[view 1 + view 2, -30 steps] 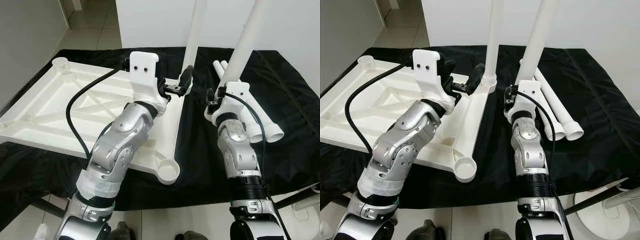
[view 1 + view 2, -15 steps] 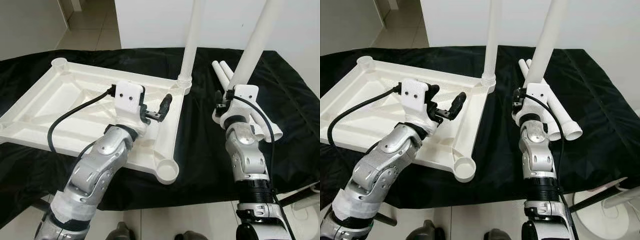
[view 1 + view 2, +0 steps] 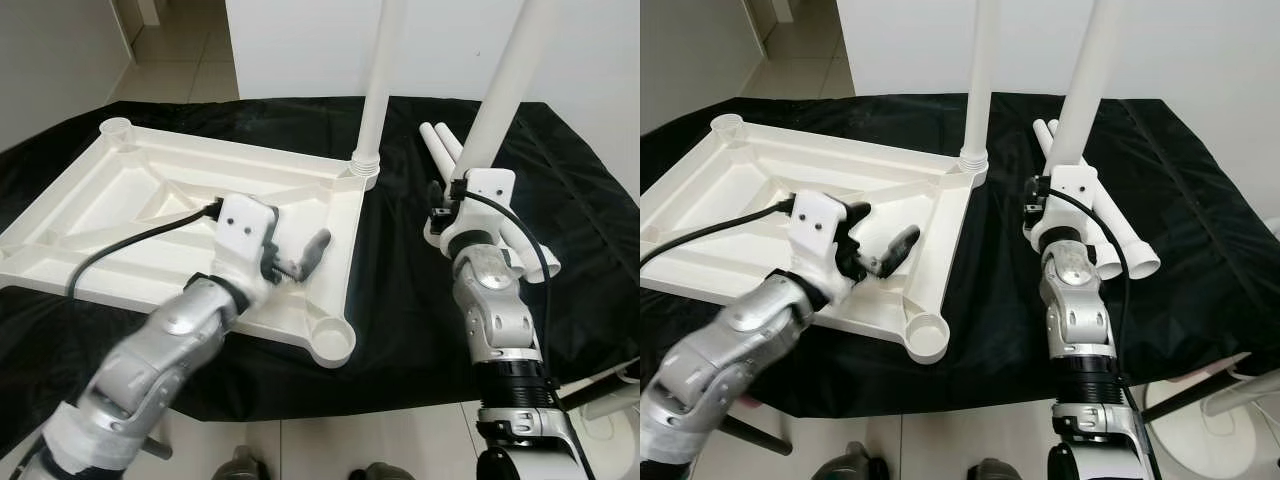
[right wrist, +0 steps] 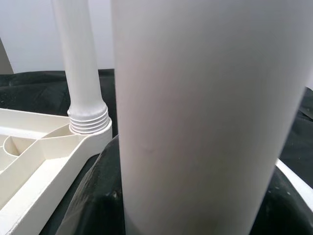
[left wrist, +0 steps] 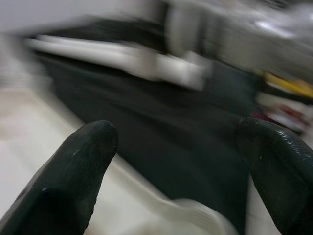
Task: Building children table
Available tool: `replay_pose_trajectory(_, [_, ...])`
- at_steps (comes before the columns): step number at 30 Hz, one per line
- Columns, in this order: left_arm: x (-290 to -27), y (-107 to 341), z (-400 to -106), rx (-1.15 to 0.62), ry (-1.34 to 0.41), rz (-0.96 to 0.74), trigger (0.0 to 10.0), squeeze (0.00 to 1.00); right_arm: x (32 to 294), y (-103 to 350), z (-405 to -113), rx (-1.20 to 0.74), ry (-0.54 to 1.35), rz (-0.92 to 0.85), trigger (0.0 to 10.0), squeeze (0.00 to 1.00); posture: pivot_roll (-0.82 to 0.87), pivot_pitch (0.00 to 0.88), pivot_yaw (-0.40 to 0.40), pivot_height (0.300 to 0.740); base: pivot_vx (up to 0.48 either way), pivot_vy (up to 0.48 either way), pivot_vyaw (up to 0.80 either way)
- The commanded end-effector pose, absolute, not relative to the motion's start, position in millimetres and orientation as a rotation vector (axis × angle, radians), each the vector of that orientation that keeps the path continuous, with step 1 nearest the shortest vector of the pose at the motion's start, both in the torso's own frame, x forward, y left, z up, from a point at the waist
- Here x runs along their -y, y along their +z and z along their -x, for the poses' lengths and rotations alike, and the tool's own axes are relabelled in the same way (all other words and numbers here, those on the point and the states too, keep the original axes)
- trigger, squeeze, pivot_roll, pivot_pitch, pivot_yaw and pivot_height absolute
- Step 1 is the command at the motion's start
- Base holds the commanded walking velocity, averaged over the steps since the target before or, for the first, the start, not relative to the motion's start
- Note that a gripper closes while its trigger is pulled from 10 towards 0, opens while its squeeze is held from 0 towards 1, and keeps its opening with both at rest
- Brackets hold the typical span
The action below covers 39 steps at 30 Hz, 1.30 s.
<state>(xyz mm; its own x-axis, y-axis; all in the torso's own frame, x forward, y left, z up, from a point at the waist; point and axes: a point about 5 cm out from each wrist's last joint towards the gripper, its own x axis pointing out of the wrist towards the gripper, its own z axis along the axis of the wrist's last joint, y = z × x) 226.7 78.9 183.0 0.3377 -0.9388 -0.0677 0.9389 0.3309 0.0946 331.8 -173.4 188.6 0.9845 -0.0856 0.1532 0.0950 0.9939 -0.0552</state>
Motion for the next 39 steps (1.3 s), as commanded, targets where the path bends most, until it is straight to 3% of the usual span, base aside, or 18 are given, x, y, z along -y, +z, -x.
replay_pose_trajectory(1, [-81.6,177.2,-222.7,-0.028,-1.288,-0.173,10.0,0.87,175.6,189.3,-330.6,0.151,-0.097,0.062,10.0,0.0,-0.06,0.016,-0.003,0.74,0.0,0.0,0.0])
replay_pose_trajectory(2, [-85.2,171.3,-219.2,-0.073,-1.318,-0.207,10.0,0.0,175.5,189.4,-330.7,0.151,-0.096,0.063,10.0,0.0,-0.06,0.016,-0.003,0.74,0.0,0.0,0.0])
replay_pose_trajectory(9, [-96.0,155.6,-208.0,-0.191,-1.397,-0.295,10.0,0.0,176.3,189.8,-331.1,0.15,-0.097,0.066,10.0,0.0,-0.06,0.016,-0.003,0.74,0.0,0.0,0.0])
replay_pose_trajectory(17, [-104.0,142.1,-214.8,-0.249,-1.38,-0.401,10.0,0.0,178.1,190.3,-331.4,0.15,-0.103,0.071,10.0,0.0,-0.06,0.02,-0.002,0.74,0.0,0.0,0.0])
replay_pose_trajectory(26, [-111.8,121.7,-241.6,-0.309,-1.206,-0.578,10.0,0.0,180.8,192.5,-331.4,0.156,-0.12,0.076,10.0,0.0,-0.07,0.031,0.011,0.74,0.0,0.0,0.0])
replay_pose_trajectory(39, [-95.0,120.3,-251.6,-0.277,-1.211,-0.626,10.0,0.0,181.4,194.8,-333.1,0.162,-0.134,0.078,10.0,0.0,-0.08,0.046,0.02,0.74,0.0,0.0,0.0])
